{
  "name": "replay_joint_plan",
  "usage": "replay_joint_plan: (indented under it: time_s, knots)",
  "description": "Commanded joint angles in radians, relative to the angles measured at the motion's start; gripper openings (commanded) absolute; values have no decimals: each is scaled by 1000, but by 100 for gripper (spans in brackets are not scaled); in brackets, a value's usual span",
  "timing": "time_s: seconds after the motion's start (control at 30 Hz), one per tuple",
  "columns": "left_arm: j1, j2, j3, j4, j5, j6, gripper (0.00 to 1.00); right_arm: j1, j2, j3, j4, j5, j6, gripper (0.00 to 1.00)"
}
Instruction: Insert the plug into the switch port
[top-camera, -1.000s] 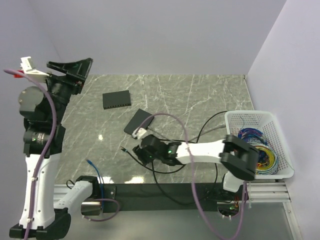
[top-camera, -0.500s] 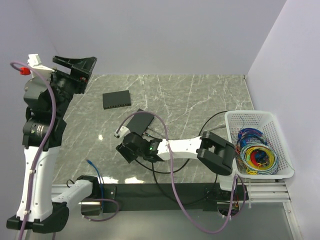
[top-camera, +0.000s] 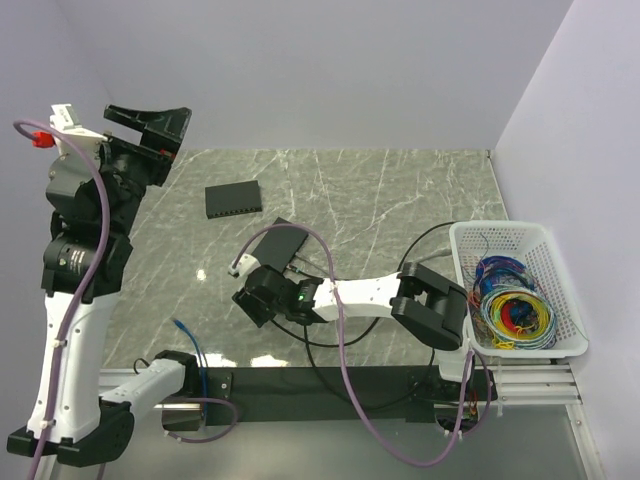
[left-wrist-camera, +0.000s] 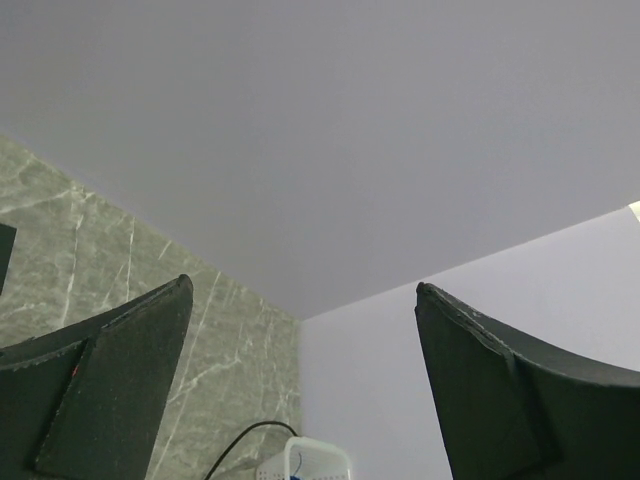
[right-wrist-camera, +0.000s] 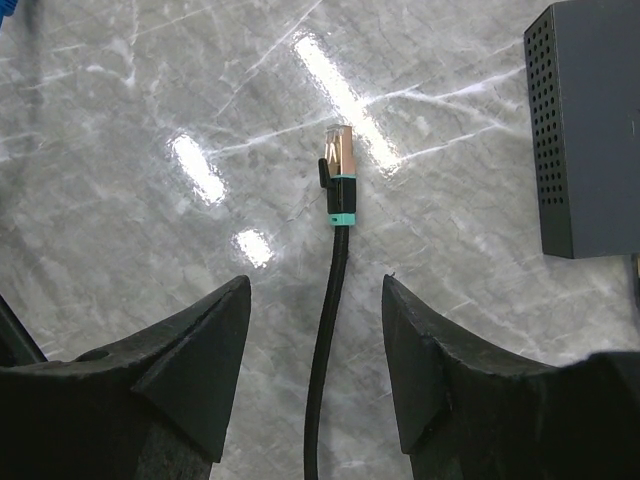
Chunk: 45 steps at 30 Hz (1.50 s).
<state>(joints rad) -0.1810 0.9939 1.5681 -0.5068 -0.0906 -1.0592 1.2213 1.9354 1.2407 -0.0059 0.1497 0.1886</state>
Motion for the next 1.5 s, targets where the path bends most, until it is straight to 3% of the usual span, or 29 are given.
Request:
replay_joint_plan:
  time_s: [0.0,0.2,0.7,0.87,1.23,1.33,1.47]
  knots:
    - [-15,2,64,5,-54,53,99,3,10,28,14,21,2,62]
    - [-18,51,106,37,-21,88,99,3,-3,20,3,27,15,62]
    - [24,-54,-311,174,-42,274,99,63,-50,-83,61,34,23,62]
    - [106,-54,-361,179,75,286,99,70,-46,-107,78,30,32,62]
    - [114,-94,-468,235,81,258,98,70,5,-44,50,86,-17,62]
    - [114,-81,-461,214,81,266,96,70,37,-18,34,93,-14,59]
    - [114,-80,-462,202,81,284,96,63,66,-11,24,73,5,40]
